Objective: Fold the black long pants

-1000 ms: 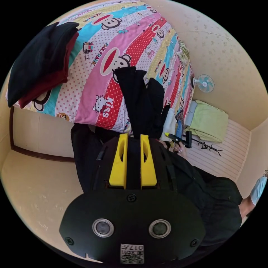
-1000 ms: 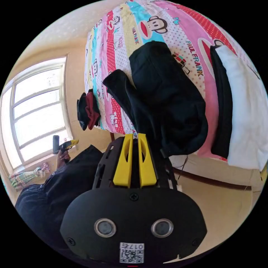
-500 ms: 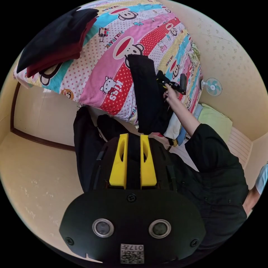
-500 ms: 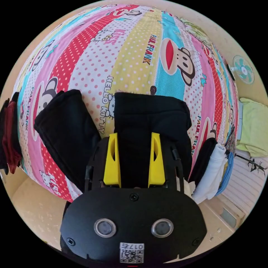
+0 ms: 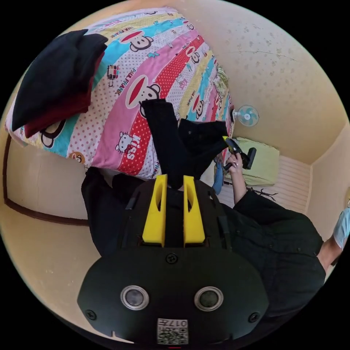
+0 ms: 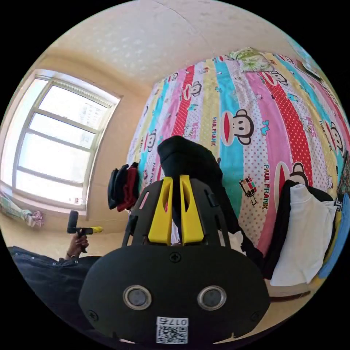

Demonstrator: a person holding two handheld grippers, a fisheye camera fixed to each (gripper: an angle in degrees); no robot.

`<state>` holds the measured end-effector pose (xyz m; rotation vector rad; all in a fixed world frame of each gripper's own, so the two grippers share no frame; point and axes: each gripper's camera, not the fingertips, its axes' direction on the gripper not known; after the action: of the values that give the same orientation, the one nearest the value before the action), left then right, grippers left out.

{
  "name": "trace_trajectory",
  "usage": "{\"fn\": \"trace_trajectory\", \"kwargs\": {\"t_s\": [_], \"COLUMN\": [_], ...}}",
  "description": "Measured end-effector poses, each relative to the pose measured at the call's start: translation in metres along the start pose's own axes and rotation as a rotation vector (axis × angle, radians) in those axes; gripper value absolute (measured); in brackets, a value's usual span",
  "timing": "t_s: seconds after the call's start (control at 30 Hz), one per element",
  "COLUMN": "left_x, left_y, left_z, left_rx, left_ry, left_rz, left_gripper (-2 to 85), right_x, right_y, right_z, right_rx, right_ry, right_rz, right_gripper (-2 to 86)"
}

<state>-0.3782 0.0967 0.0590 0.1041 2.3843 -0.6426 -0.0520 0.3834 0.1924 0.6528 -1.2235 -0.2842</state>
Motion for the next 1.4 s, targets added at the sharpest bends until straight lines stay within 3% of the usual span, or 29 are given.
{"fn": "trace_trajectory", "kwargs": {"t_s": [0.07,0.17,0.33,0.67,0.73,0.8,0.93,1.1,1.23,1.33,1.4], "left_x": [0.008,0.031,0.085,0.183,0.207,0.231,0.238,0.272,0.305,0.329,0.350], "left_y": [-0.008,-0.023,-0.040,0.001,0.013,0.043,0.098,0.135,0.113,0.045,-0.049], "left_z": [-0.001,-0.003,-0.009,-0.108,-0.115,-0.121,-0.150,-0.214,-0.232,-0.226,-0.209], "left_rx": [0.011,0.040,0.121,0.577,0.579,0.605,0.727,0.907,0.959,0.939,0.911], "left_ry": [0.027,0.049,0.062,0.240,0.321,0.454,0.670,0.633,0.505,0.376,0.227], "left_rz": [0.083,0.230,0.515,1.036,1.145,1.273,1.337,1.315,1.220,1.127,1.031], "left_gripper": [8.9,12.0,18.6,21.4,21.0,14.2,7.2,6.4,6.4,6.5,7.1], "right_x": [-0.025,-0.081,-0.185,-0.324,-0.333,-0.332,-0.310,-0.304,-0.306,-0.280,-0.252], "right_y": [0.025,0.045,0.063,0.083,0.084,0.082,0.092,0.092,0.055,-0.035,-0.117], "right_z": [-0.073,-0.142,-0.235,-0.401,-0.419,-0.431,-0.451,-0.475,-0.478,-0.461,-0.440], "right_rx": [0.135,0.245,0.365,0.533,0.556,0.566,0.676,0.811,0.942,0.926,0.882], "right_ry": [-0.266,-0.467,-0.614,-0.891,-0.875,-0.904,-0.934,-0.901,-0.665,-0.501,-0.393], "right_rz": [-0.056,-0.229,-0.490,-0.798,-0.827,-0.825,-0.742,-0.718,-0.601,-0.408,-0.290], "right_gripper": [3.7,3.5,3.6,3.1,3.0,2.9,2.6,2.9,3.4,4.1,4.8]}}
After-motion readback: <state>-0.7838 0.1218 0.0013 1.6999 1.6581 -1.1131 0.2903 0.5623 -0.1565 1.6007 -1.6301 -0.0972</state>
